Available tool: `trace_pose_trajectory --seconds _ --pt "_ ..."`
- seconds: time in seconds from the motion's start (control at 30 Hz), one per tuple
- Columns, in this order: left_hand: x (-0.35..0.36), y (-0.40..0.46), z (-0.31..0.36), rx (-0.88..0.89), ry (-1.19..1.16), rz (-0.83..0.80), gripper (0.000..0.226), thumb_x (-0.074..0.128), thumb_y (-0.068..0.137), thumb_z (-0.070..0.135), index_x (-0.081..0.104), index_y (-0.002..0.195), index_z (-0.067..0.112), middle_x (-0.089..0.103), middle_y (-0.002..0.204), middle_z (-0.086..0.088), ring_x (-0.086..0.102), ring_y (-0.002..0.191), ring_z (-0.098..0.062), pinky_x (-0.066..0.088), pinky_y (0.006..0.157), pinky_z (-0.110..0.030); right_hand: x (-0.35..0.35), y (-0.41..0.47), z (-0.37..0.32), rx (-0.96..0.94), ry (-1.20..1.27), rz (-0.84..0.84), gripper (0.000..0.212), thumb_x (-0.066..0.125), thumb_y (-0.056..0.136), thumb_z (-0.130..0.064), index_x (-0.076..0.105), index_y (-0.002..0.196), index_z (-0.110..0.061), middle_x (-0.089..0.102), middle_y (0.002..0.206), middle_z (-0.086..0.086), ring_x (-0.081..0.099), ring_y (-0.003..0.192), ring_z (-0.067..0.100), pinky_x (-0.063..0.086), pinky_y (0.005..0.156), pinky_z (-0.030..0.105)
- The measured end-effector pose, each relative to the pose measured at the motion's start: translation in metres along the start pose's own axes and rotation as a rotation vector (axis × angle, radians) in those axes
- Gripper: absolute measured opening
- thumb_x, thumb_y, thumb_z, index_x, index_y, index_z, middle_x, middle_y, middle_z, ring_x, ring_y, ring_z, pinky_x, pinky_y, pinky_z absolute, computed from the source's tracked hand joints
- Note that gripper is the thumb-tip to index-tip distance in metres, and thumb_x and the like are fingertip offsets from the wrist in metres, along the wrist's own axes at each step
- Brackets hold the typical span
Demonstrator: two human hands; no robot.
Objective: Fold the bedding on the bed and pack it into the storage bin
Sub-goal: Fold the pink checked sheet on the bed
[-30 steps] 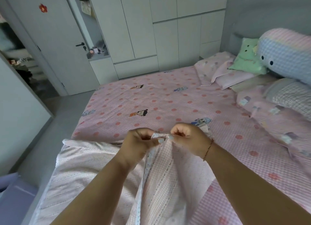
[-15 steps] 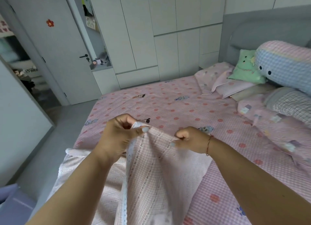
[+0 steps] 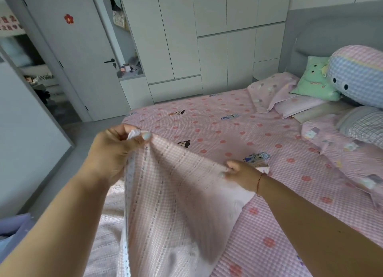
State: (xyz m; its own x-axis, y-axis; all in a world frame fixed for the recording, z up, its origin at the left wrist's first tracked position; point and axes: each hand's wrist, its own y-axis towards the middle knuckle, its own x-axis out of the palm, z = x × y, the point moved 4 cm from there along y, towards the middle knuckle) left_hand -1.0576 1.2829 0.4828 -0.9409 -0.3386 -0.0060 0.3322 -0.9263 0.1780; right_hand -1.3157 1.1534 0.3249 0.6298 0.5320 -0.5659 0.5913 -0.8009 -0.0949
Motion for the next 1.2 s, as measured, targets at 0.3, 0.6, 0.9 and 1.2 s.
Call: trace_pose_trajectory --seconds 0.3,0.6,0.9,1.2 --pt "-0.036 0.012 0.016 0.084 -0.045 0.185 0.008 0.07 0.074 0.018 0.065 0.074 0.011 0.07 0.071 -0.001 0.065 0.064 -0.016 0.057 0.065 -0.028 -0.042 -0.023 -0.056 -0.244 0.31 0.12 0.029 0.056 0.094 -0.024 0.038 0.073 -0.014 0.028 0.068 0.003 0.026 0.061 0.014 0.026 0.054 0.024" --pt "-0.025 0.016 0.006 0.058 -0.078 0.229 0.017 0.064 0.085 0.002 0.062 0.07 0.01 0.066 0.059 0.001 0.063 0.052 -0.011 0.054 0.053 -0.022 0.004 -0.011 -0.023 -0.145 0.175 -0.09 0.022 0.07 0.084 -0.018 0.053 0.098 -0.018 0.06 0.087 0.001 0.056 0.075 0.007 0.047 0.071 0.025" --pt "-0.056 0.031 -0.002 0.028 -0.006 0.321 0.022 0.066 0.088 0.008 0.061 0.068 0.016 0.064 0.062 0.003 0.061 0.057 -0.011 0.056 0.061 -0.026 -0.006 -0.002 -0.001 0.102 0.052 0.048 0.049 0.054 0.089 -0.048 0.062 0.101 -0.001 0.067 0.099 0.022 0.062 0.083 0.034 0.05 0.078 0.042" --pt "-0.031 0.027 -0.044 -0.072 0.473 0.298 0.018 0.057 0.09 0.0 0.049 0.095 0.016 0.048 0.055 0.0 0.042 0.04 -0.008 0.032 0.038 -0.017 -0.009 0.02 -0.02 0.271 0.48 0.166 0.033 0.061 0.09 -0.036 0.072 0.098 -0.006 0.067 0.108 0.024 0.062 0.093 0.029 0.048 0.093 0.046"
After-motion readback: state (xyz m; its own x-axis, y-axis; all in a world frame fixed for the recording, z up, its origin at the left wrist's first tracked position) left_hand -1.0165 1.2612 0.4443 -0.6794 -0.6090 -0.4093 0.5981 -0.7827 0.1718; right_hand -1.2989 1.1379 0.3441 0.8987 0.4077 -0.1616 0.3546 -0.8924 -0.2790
